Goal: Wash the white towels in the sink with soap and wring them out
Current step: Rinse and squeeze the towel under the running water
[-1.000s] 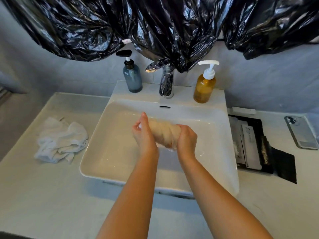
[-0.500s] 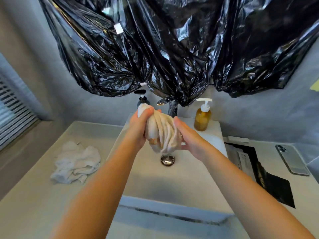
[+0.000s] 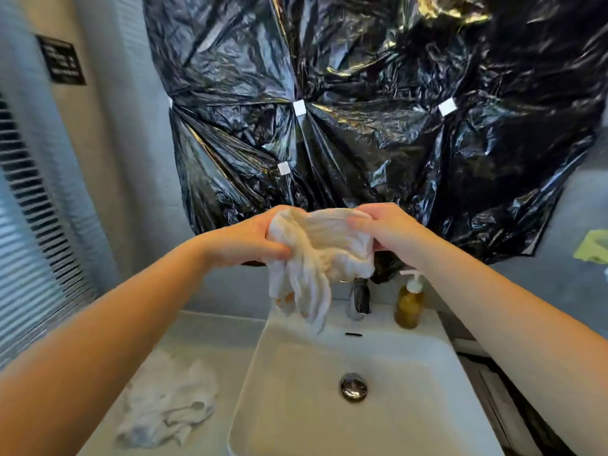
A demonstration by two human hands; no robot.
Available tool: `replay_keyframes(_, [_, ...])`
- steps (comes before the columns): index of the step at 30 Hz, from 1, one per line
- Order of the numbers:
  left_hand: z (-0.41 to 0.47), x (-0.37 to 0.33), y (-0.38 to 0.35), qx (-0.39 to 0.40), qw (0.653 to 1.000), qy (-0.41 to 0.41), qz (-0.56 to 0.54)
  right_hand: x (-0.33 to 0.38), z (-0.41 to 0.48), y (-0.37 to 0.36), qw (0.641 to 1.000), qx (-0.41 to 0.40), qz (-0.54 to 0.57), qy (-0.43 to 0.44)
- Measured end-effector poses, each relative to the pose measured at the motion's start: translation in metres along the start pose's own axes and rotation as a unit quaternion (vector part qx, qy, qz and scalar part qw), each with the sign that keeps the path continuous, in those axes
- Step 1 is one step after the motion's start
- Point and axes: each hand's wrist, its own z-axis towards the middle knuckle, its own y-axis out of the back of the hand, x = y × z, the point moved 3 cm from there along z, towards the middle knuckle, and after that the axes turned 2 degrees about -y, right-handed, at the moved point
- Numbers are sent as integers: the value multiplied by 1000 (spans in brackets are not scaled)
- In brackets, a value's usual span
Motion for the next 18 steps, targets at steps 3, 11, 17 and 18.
replay_keyframes(3, [-14,3,21,12,994,-3,105,46,10,-3,997,-62,20,50])
replay_keyframes(11, [-34,17,61,-81,995,-20,49,110,38,-53,979,-60,180,67])
replay_keyframes(17, [-34,0,97,-295,940,-17,173,145,54,-70,972,-79,211,65])
replay_keyframes(18, [-37,-6,98,-341,923,-47,172,152,55,-71,973,-79,207,63])
